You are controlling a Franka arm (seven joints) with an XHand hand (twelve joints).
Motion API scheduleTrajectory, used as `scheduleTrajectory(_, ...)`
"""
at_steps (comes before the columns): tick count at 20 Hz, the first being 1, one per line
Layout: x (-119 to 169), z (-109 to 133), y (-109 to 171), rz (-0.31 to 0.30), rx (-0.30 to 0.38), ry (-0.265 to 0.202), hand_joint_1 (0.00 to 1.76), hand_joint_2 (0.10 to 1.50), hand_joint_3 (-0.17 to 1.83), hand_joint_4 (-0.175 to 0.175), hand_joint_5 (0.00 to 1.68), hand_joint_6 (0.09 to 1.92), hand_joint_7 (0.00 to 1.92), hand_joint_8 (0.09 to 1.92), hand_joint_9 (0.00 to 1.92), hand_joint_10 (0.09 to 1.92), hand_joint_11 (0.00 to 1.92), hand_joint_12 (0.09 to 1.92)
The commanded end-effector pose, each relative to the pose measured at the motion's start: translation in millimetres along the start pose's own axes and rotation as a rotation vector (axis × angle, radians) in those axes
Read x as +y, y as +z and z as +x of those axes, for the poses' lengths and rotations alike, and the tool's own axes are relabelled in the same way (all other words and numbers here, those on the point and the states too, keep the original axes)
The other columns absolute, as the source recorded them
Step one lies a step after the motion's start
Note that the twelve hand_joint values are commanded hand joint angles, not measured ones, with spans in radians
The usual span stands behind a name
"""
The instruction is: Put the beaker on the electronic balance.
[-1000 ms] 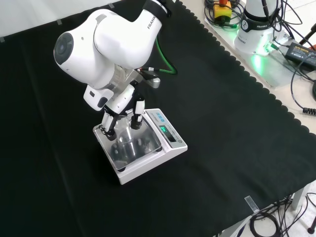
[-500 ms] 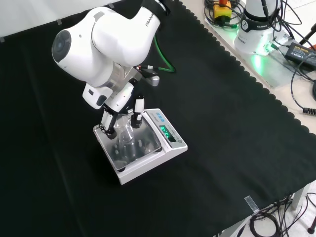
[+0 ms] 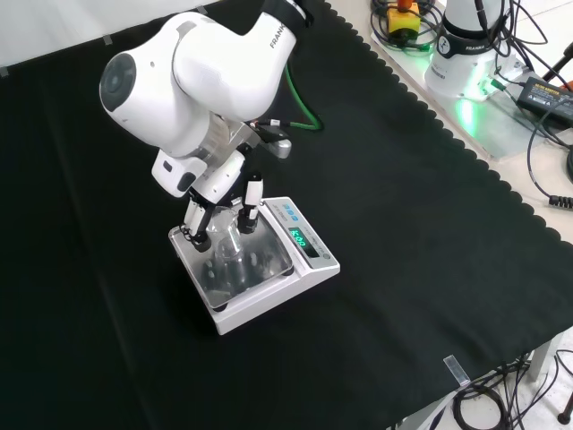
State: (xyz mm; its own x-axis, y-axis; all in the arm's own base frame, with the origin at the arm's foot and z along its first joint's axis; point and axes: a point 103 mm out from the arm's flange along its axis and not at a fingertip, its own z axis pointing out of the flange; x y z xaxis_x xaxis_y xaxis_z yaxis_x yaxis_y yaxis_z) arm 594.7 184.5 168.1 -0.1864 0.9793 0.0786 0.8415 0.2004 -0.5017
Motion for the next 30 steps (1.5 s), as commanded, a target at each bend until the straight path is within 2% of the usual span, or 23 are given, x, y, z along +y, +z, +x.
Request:
scheduleTrajectory(1,1.5,-3.1,9.9,-0.042,-0.031,0.022,0.98,1.08,-0.17,-0.175,0.35,0.75,0.63,1.0,1.32,0.73,1.5,0.73)
scheduleTrajectory(5,0.9,-6.5,14.9,-0.079,-0.051,0.033,0.91,1.04,-0.17,-0.173,0.32,0.73,0.64,1.0,1.31,0.73,1.49,0.74)
scheduleTrajectory(10,-3.3,-8.2,11.4,-0.129,-0.055,0.042,0.67,0.93,-0.17,-0.161,0.33,0.69,0.62,1.0,1.16,0.78,1.34,0.86)
scheduleTrajectory(17,-5.6,-4.8,10.4,-0.147,-0.061,0.043,0.54,0.88,-0.17,-0.146,0.25,0.54,0.51,1.02,1.0,0.82,1.19,0.97)
scheduleTrajectory(20,-5.9,-2.2,10.6,-0.165,-0.08,0.065,0.5,0.86,-0.17,-0.139,0.2,0.37,0.41,1.03,0.91,0.86,1.13,1.02)
scheduleTrajectory(22,-9.0,-2.5,7.6,-0.216,-0.093,0.07,0.48,0.85,-0.17,-0.135,0.18,0.28,0.35,1.02,0.87,0.88,1.1,1.03)
scheduleTrajectory(23,-10.3,-0.5,4.5,-0.233,-0.093,0.125,0.47,0.85,-0.17,-0.134,0.18,0.25,0.33,1.02,0.86,0.89,1.09,1.04)
scheduleTrajectory(26,-18.5,-1.4,-7.7,-0.283,-0.06,0.154,0.45,0.84,-0.17,-0.131,0.19,0.17,0.28,1.0,0.85,0.89,1.07,1.05)
scheduleTrajectory(28,-28.3,-9.1,-14.5,-0.306,-0.027,0.133,0.45,0.84,-0.17,-0.131,0.19,0.16,0.28,1.0,0.85,0.89,1.07,1.05)
scheduleTrajectory(30,-41.5,-21.8,-20.4,-0.316,-0.009,0.139,0.45,0.84,-0.16,-0.131,0.19,0.15,0.28,1.0,0.85,0.9,1.07,1.05)
